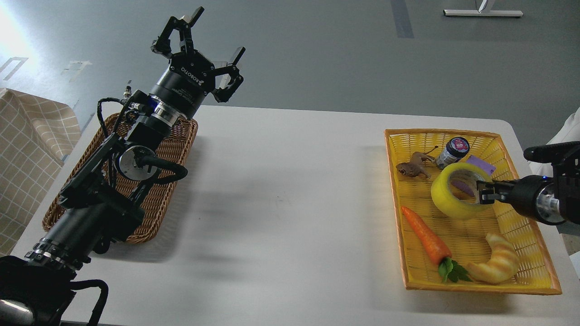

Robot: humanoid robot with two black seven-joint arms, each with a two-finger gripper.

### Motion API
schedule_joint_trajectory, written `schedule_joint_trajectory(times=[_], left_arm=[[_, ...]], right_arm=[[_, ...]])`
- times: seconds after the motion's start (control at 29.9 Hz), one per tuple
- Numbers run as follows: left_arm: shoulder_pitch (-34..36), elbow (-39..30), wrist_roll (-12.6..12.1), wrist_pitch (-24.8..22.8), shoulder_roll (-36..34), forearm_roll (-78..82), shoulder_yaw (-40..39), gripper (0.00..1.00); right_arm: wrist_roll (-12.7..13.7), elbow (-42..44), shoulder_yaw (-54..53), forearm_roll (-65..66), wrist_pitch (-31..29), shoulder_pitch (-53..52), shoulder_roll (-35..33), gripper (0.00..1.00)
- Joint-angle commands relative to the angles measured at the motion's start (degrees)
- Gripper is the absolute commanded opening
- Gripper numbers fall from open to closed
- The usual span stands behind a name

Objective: Place and transfer tape with both arms
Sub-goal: 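Grasp the yellow tape roll with the right gripper and lift it, then carry the tape roll out of the tray and lower it onto the table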

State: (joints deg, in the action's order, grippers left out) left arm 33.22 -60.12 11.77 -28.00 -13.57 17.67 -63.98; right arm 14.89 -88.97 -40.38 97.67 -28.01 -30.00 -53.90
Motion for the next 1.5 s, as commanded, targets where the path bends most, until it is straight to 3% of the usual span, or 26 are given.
schedule_joint_trajectory(times=[0.0, 0.4, 0.9, 1.47], left_arm=[[0.2, 0.0, 0.0, 0.0, 0.8, 0.0, 0.0, 0.98], [0.5, 0.0, 0.0, 0.0, 0.9, 0.0, 0.0, 0.98], [0.4, -0.1, 0.0, 0.0, 1.0, 0.0, 0.0, 0.98], [0.2, -0.1, 0.1, 0.0, 1.1, 0.0, 0.0, 0.98]], right_arm=[[-0.6, -1.5, -1.5, -1.9, 0.0, -1.3, -1.6, 0.00], [-3.6, -2.1, -1.5, -2.4, 0.0, -10.4, 0.9, 0.00], [-3.7, -0.9, 3.3, -2.2, 0.0, -16.6, 16.7, 0.00], [-3.6, 14.6, 18.0, -1.3, 0.0, -24.8, 33.2, 0.00]])
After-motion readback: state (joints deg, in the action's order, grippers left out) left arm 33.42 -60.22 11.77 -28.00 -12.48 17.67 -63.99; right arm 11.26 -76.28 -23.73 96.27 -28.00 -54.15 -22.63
